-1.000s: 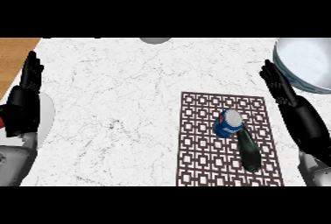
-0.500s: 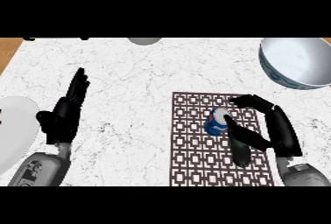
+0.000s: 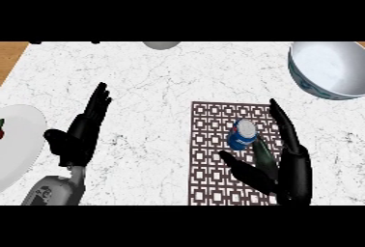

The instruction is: Pick the can from the placemat and place it in the bowl

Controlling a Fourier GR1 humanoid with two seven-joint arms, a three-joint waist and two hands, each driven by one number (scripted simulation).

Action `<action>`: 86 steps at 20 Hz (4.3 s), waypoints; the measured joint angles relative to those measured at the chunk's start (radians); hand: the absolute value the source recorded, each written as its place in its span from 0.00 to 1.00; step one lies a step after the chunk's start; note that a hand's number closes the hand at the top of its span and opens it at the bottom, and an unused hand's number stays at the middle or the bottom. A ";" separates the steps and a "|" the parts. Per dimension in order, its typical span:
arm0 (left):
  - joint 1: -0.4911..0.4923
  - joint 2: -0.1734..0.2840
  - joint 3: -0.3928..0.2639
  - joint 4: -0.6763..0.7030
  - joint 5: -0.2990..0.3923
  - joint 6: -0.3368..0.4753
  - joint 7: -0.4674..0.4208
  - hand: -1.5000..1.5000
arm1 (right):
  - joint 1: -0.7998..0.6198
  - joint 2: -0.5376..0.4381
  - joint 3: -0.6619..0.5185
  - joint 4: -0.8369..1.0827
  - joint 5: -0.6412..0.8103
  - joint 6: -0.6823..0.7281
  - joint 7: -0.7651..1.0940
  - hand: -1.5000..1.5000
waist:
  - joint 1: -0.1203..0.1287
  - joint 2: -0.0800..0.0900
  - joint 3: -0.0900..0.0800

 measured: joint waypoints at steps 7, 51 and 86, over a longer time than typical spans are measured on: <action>-0.006 -0.032 0.002 0.042 -0.017 -0.013 -0.034 0.50 | -0.049 -0.051 -0.024 -0.196 0.270 0.123 0.449 0.00 | 0.000 0.001 -0.002; 0.022 -0.172 0.123 0.012 -0.169 -0.142 0.008 0.50 | -0.052 0.121 -0.155 -0.069 0.072 0.480 0.621 0.00 | 0.010 0.004 0.001; 0.014 -0.226 0.196 0.041 -0.230 -0.208 -0.007 0.50 | -0.169 0.081 -0.125 0.385 0.156 0.506 0.285 1.00 | 0.009 0.000 -0.002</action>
